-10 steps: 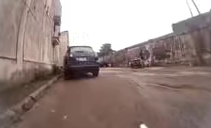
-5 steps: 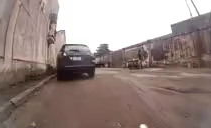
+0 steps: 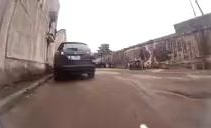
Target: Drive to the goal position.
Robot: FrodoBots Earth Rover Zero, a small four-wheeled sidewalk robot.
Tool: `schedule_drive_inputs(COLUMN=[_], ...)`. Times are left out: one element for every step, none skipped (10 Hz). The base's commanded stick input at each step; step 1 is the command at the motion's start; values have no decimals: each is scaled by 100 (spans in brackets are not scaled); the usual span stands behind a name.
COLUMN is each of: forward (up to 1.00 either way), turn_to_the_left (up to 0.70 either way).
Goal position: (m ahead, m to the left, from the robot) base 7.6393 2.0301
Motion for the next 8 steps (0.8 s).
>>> schedule_drive_inputs(forward=[70,70,70,70,70,70,70,70], turn_to_the_left=[0,0,0,0,0,0,0,0])
